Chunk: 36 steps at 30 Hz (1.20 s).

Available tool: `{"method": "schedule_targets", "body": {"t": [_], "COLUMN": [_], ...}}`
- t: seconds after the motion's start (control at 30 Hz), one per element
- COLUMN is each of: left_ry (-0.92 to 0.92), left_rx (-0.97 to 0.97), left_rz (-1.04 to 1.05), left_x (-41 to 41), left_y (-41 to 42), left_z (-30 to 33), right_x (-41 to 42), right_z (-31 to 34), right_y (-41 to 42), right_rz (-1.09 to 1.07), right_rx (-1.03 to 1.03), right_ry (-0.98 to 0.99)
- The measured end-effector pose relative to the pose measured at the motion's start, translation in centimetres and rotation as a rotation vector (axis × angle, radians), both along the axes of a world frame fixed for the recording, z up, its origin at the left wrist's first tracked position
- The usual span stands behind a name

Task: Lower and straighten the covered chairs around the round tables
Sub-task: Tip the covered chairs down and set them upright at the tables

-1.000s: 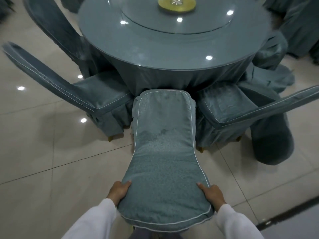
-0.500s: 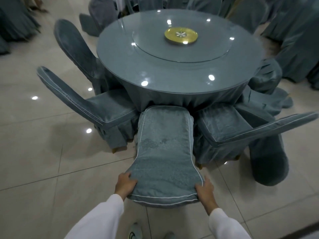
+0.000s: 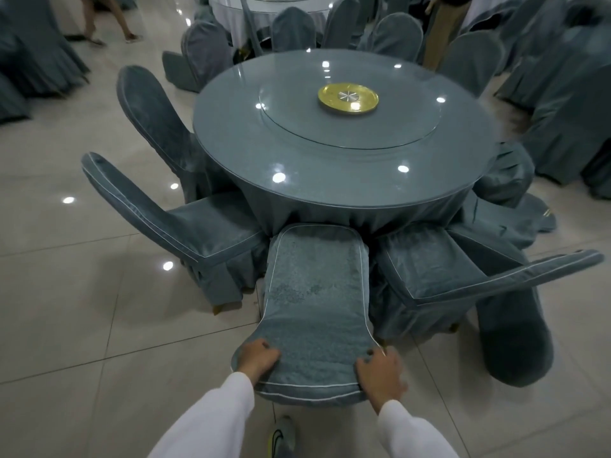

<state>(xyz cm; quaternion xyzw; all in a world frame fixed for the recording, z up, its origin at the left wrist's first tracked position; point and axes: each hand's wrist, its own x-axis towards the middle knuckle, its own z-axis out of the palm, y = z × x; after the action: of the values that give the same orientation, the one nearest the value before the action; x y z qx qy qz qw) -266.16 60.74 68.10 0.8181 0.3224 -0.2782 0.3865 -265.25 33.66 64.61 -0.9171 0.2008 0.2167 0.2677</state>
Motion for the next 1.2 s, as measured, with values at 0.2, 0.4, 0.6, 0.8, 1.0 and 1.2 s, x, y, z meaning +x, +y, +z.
{"method": "schedule_targets", "body": {"t": [0.2,0.4,0.6,0.8,1.0,1.2], "left_ry": [0.001,0.195,0.290,0.109,-0.150,-0.203], "left_rx": [-0.082,-0.088,-0.055,-0.116,-0.085,0.050], "left_rz": [0.124,-0.359,-0.509,-0.048,0.122,-0.008], "left_x": [3.3,8.5,10.3,11.1,15.6,18.8], "left_y": [2.1,1.7,1.9,4.1,5.5,2.6], "left_z": [-1.1,3.0,3.6,1.4,1.1,5.0], "right_x": [1.6,4.7,5.0,7.3,13.4,16.6], "right_z": [-0.9,0.7,0.8,1.7,3.1,7.5], "right_y": [-0.9,-1.2,-2.1,-2.4,-1.3,-1.0], "right_rz": [-0.174,-0.157,-0.239,-0.469,-0.423,-0.261], "right_rx": [0.167,0.219,0.277,0.465,0.486,0.476], "right_ry": [-0.132,-0.080,-0.138,-0.219,-0.229,-0.351]}}
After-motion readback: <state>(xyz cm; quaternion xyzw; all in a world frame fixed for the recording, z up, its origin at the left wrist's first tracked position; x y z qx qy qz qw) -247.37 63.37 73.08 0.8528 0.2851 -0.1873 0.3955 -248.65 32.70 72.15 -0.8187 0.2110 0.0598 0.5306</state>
